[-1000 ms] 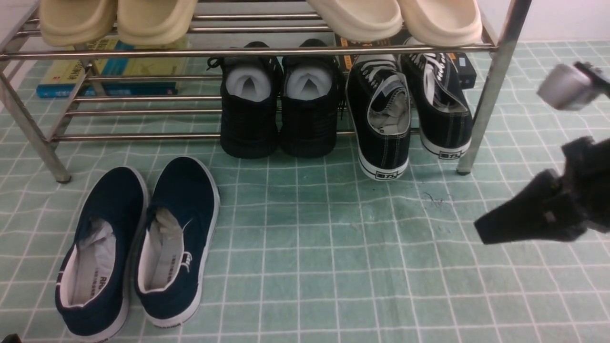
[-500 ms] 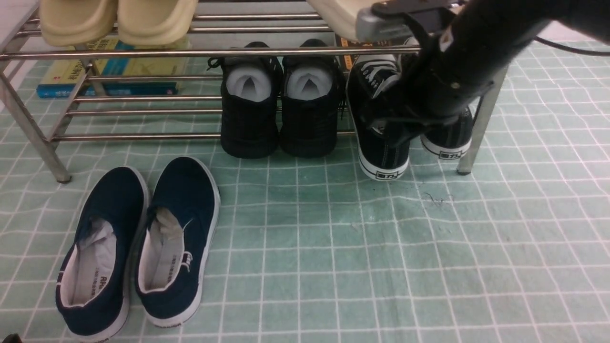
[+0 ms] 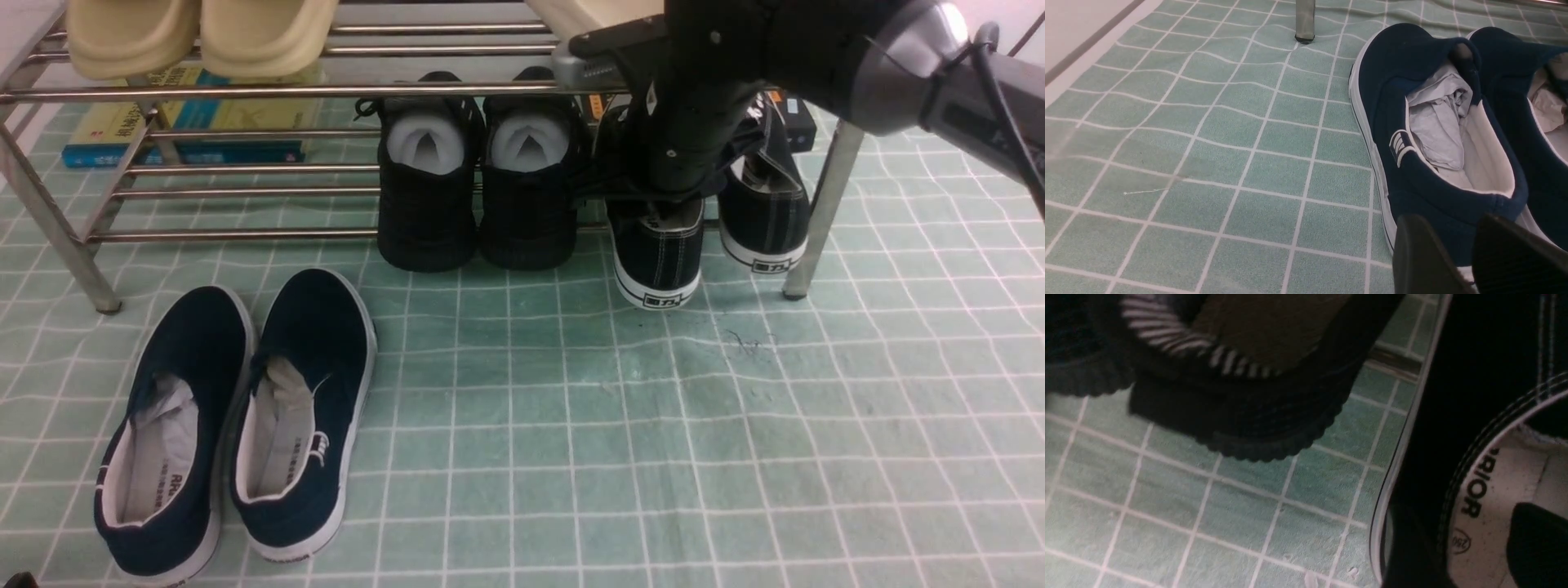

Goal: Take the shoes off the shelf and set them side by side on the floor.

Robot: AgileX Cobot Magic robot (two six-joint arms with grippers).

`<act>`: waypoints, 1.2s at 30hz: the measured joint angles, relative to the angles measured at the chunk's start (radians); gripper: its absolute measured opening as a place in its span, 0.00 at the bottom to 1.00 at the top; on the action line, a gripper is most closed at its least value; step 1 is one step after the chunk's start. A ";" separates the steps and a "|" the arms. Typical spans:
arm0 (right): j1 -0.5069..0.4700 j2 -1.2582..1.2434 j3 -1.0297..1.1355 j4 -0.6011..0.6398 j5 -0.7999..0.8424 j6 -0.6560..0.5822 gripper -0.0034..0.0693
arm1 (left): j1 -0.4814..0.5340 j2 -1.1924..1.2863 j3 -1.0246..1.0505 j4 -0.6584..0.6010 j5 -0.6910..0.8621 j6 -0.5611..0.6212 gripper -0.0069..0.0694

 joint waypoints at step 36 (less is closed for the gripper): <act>0.233 -0.326 0.140 -0.060 0.212 0.135 0.06 | 0.000 0.000 0.000 0.001 0.000 0.000 0.40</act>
